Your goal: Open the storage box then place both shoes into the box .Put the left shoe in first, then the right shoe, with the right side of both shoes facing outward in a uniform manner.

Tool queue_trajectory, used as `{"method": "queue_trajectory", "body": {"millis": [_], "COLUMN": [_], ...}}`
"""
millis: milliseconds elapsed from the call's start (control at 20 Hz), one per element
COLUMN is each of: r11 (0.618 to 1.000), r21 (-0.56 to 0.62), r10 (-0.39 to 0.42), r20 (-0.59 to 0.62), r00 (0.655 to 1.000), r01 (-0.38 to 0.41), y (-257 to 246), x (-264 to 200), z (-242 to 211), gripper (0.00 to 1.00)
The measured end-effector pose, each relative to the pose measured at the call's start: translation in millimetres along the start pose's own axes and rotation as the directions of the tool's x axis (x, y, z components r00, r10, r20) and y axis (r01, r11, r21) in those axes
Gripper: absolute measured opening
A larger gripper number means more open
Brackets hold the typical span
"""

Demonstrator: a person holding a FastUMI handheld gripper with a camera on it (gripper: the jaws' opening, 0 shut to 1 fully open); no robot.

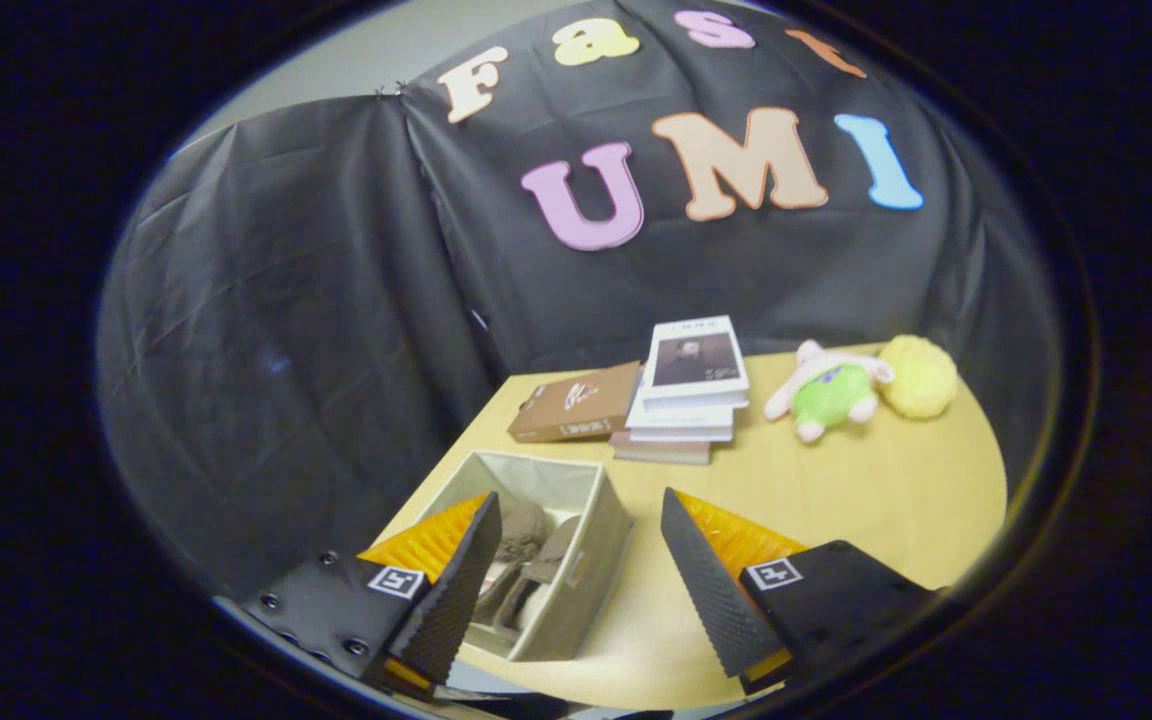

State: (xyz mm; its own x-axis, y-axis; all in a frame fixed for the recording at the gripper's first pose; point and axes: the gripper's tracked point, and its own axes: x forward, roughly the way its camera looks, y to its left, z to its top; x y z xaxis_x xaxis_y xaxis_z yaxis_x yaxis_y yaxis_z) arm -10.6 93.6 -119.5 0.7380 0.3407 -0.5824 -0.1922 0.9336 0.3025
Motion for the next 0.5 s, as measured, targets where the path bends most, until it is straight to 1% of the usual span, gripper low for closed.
{"method": "queue_trajectory", "body": {"millis": [200,350,500], "r11": [0.999,0.991,0.973], "r21": [-0.013,-0.071,-0.116], "r10": [-0.032,-0.097,-0.159], "r20": [0.095,0.186,0.288], "r00": [0.995,0.978,0.944], "r01": [0.034,0.111,0.199], "y": [-38.9,-74.4,-104.7], "x": [-23.0,-42.5,-63.6], "z": [31.2,52.6,68.7], "gripper": [1.00,1.00,1.00]}}
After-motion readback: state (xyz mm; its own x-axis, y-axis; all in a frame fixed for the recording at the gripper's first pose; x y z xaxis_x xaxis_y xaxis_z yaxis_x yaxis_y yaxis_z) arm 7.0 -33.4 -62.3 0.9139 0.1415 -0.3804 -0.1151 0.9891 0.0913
